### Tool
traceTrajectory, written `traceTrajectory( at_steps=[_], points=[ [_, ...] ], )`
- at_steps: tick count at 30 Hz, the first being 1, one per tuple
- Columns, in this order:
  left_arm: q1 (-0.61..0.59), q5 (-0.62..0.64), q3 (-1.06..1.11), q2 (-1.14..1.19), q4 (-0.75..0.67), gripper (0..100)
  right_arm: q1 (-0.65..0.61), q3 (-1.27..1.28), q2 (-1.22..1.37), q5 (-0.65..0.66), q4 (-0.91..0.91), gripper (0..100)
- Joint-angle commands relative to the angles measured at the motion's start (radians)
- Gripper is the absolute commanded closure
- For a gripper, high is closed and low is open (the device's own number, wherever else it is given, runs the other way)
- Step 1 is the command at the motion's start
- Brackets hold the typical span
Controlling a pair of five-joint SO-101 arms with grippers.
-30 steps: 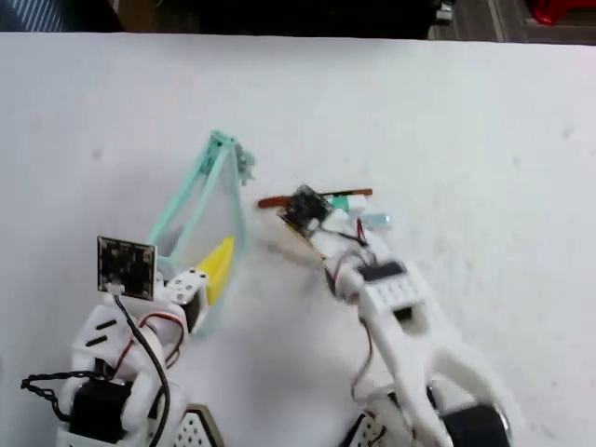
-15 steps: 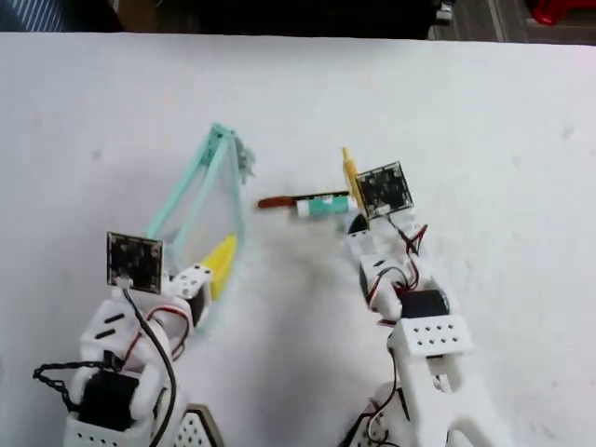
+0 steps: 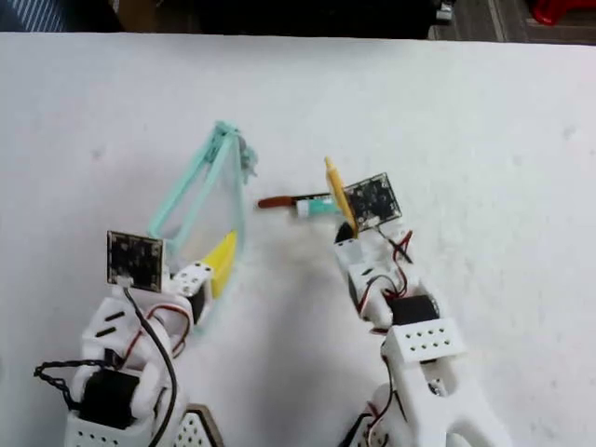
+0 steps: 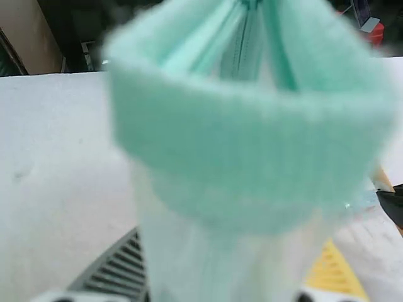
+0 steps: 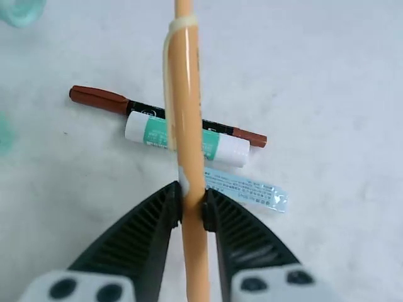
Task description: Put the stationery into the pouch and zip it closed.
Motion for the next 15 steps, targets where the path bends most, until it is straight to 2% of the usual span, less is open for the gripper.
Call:
traceTrajectory(
  at_steps=[1, 15],
  points=[
    [-0.002, -0.032, -0.006, -0.008, -0.034, 75, -0.013, -0.005, -0.024, -0.009, -0.03, 98.2],
    [-0.002, -0.035, -0.008, -0.008, -0.032, 75, -0.013, 0.028, -0.025, -0.012, -0.021, 98.2]
  ],
)
